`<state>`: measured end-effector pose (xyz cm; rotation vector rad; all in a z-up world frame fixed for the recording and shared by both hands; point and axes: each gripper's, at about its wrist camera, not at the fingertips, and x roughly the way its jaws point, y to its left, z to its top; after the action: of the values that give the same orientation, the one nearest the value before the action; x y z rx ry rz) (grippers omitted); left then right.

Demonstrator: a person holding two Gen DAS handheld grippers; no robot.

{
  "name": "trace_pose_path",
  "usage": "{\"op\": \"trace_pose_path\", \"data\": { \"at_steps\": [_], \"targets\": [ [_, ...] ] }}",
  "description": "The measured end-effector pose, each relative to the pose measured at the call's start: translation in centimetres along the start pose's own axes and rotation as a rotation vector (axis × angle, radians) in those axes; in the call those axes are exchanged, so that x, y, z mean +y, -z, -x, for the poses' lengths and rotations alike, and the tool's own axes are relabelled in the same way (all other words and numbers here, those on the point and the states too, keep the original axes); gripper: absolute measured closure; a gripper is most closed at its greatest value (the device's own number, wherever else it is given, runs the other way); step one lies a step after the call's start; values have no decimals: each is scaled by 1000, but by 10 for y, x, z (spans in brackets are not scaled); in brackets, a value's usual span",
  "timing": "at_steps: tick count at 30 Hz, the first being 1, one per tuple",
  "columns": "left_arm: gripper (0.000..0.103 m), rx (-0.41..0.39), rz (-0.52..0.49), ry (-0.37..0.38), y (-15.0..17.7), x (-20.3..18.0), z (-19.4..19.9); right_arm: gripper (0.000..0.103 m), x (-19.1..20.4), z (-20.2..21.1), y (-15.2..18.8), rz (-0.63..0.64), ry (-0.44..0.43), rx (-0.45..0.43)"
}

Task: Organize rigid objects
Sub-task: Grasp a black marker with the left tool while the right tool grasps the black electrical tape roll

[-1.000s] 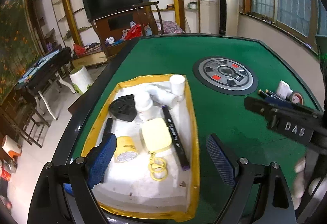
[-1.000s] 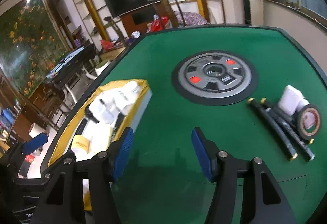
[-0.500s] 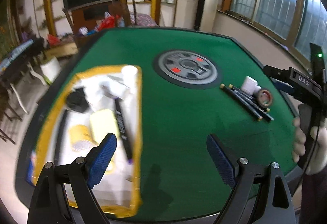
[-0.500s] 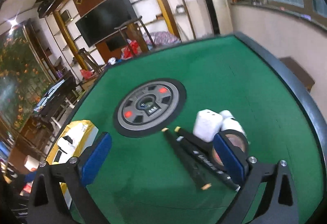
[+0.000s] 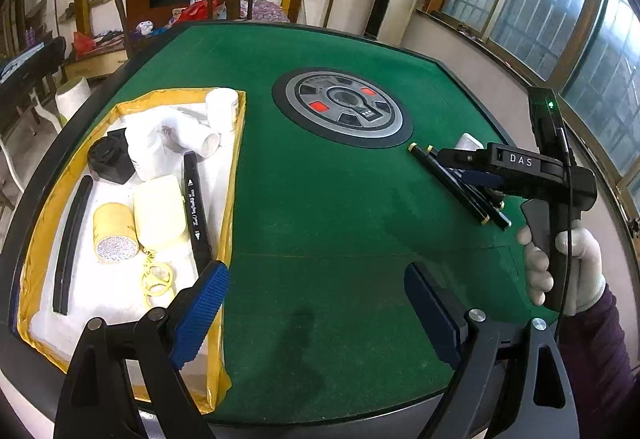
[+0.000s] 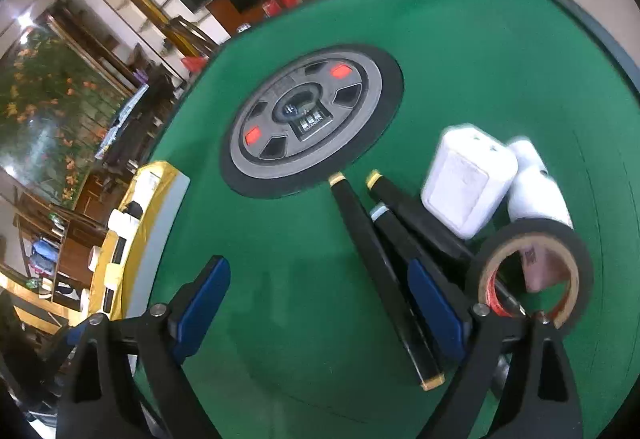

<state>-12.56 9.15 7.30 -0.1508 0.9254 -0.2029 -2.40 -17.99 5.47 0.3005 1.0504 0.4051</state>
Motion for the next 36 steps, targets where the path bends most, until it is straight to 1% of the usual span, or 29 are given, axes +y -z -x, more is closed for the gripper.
{"op": "trace_pose_path", "data": {
  "at_steps": [2,3,6,9,11,14,16,18,22,24,25,27,29,30,31,32,33,35,36],
  "targets": [
    [11,1,11,10,0,1,-1,12,2,-7,1,-13,-8,31],
    [11,2,13,15,1,2,-1,12,-1,-14,3,-22,-2,69],
    [11,7,11,22,2,3,-1,12,4,-19,5,15,45,62],
    [11,8,15,35,2,4,-1,12,4,-21,5,-12,40,69],
    [11,8,14,42,2,4,-1,12,7,-20,8,-23,-5,94],
    [11,20,9,54,0,1,-4,13,22,-24,19,-19,-130,162],
    [11,33,1,70,-1,-3,-8,14,35,-22,23,11,-190,173],
    [11,43,-18,70,-3,-9,-13,14,44,-9,22,42,-190,130],
    [11,57,-85,67,-15,-31,-31,14,41,27,17,62,-107,15],
    [11,61,-139,59,-21,-48,-47,14,30,48,18,44,-51,-58],
    [11,68,-164,53,-24,-57,-57,14,23,56,18,29,-38,-83],
    [11,102,-210,25,-28,-75,-82,14,6,69,20,-20,-26,-122],
    [13,130,-243,37,-31,-92,-104,14,-15,79,21,-77,-23,-150],
    [15,133,-248,44,-34,-99,-113,14,-24,82,20,-96,-19,-154],
    [23,136,-252,42,-36,-105,-120,14,-31,84,20,-113,-14,-157],
    [35,139,-257,40,-40,-110,-128,14,-40,87,21,-137,-7,-163],
    [40,140,-263,42,-42,-114,-133,14,-48,90,21,-149,-3,-166],
    [62,115,-305,16,-45,-121,-138,14,-58,93,22,-171,14,-171],
    [68,114,-310,21,-45,-120,-138,14,-62,95,22,-178,23,-174]
  ]
}}
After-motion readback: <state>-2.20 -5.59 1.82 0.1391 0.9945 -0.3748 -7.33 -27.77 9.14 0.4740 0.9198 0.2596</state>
